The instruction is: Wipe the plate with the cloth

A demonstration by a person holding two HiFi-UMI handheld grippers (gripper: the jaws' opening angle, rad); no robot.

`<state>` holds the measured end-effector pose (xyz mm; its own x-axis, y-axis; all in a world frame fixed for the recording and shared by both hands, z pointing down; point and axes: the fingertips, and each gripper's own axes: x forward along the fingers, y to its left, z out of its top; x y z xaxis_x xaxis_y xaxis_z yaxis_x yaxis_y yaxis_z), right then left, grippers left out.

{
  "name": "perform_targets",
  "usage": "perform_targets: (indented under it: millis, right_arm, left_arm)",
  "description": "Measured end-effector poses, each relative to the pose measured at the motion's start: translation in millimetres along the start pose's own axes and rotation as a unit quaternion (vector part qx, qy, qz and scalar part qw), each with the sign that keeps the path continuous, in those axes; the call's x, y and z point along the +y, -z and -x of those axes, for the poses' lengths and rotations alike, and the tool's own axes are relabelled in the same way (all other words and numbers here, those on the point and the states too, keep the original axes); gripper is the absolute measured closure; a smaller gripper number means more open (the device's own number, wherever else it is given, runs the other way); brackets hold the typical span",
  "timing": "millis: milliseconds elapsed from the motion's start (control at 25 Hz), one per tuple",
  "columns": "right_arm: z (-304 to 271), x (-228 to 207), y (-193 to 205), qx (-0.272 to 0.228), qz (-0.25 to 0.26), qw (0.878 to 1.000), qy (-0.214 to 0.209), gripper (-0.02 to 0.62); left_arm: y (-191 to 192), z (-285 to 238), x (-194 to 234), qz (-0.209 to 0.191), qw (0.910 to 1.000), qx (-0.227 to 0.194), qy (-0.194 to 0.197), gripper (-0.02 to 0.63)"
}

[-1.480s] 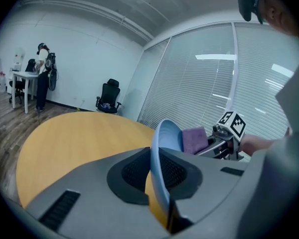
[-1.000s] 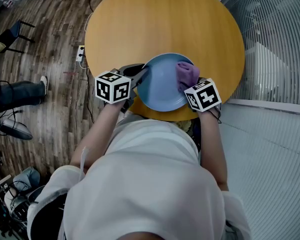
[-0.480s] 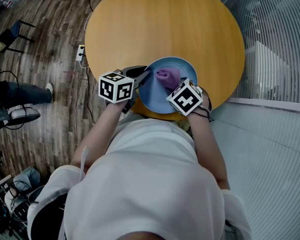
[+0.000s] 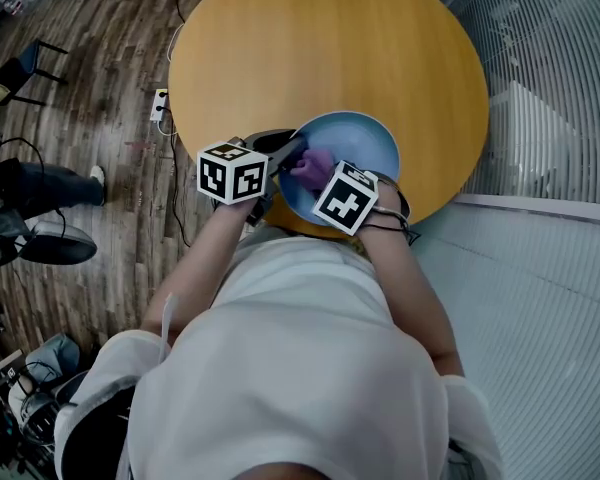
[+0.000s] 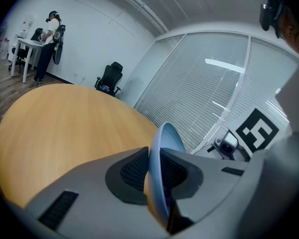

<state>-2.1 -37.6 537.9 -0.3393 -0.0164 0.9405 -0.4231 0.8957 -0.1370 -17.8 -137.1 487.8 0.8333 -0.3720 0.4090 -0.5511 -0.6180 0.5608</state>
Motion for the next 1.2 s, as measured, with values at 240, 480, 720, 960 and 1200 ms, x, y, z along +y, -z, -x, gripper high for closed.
perform_targets:
  millis: [240, 480, 720, 960, 1200]
  right_arm:
    - [2.6, 7.7, -5.2, -0.005, -0.009, 1.000, -0.008, 0.508]
    - [11.6, -11.2, 8.4, -0.016, -0.062, 0.998, 0.000, 0.508]
    - [18.7, -21.4, 21.2, -0.023, -0.109, 0.994, 0.008, 0.508]
    - [23.7, -34.5, 34.6, -0.031, -0.140, 0.990, 0.014, 0.508]
    - [31.2, -44.9, 44.2, -0.041, -0.167, 0.985, 0.020, 0.508]
  left_arm:
    - [-8.8, 0.4, -9.5, -0.002, 0.9999, -0.004, 0.009, 0.558]
    - [-15.3, 1.0, -12.4, -0.001, 0.9998, -0.014, 0.011, 0.557]
    - [-22.2, 3.1, -14.0, -0.010, 0.9997, -0.019, 0.008, 0.558]
    - [-25.6, 5.4, -10.6, -0.012, 0.9997, -0.022, 0.005, 0.557]
    - [-28.0, 12.4, -9.0, -0.010, 0.9996, -0.027, 0.000, 0.557]
